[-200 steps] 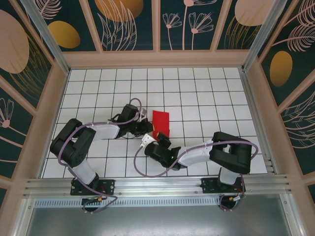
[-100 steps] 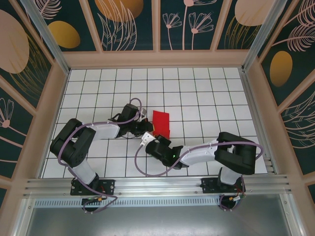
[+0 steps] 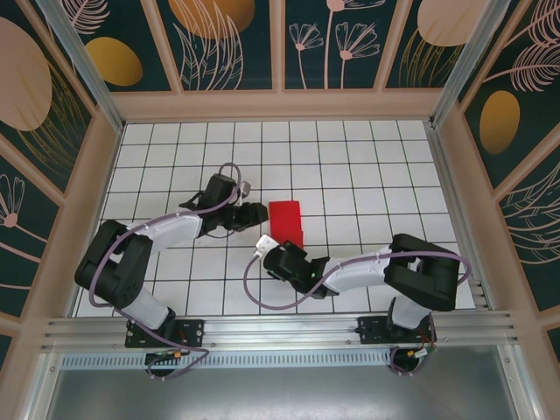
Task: Fold a paper plane with a square sheet of paper (fold left side to right side)
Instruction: Third fold the triangle at the center of the table.
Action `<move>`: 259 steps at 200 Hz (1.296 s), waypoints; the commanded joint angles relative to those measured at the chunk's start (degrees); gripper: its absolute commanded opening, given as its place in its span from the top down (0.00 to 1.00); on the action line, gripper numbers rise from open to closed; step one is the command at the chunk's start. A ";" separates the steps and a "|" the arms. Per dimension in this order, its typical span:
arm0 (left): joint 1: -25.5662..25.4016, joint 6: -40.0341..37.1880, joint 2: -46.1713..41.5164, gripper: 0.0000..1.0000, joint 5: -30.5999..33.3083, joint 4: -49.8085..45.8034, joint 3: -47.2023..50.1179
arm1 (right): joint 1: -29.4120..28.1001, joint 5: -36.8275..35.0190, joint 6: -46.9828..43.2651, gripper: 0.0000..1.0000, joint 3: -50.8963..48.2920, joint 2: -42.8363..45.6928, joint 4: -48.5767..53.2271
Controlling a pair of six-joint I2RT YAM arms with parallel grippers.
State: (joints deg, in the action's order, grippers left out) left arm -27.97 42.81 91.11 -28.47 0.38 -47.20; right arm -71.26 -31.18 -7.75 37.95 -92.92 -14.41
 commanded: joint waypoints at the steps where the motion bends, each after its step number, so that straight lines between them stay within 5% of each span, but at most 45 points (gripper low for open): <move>1: 0.19 -2.72 2.44 0.55 -2.55 -1.21 -4.07 | 0.78 1.76 2.34 1.00 -0.86 1.85 -0.65; 44: -1.22 -4.13 12.74 0.62 -6.79 -0.42 -13.55 | 1.37 2.61 2.82 1.00 -0.86 1.71 -0.79; 133: -4.55 -6.98 28.27 0.69 -4.71 -5.05 -25.39 | 3.70 7.78 4.66 1.00 -1.13 3.07 -0.21; 259: -5.49 -10.55 31.93 0.74 -1.48 -8.82 -25.57 | 20.00 36.18 13.42 1.00 -1.78 6.88 3.43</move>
State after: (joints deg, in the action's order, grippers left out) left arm -32.71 34.11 119.70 -32.42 -5.28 -72.69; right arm -54.06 -3.05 2.04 37.32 -87.57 -12.21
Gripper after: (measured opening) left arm 0.264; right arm 0.065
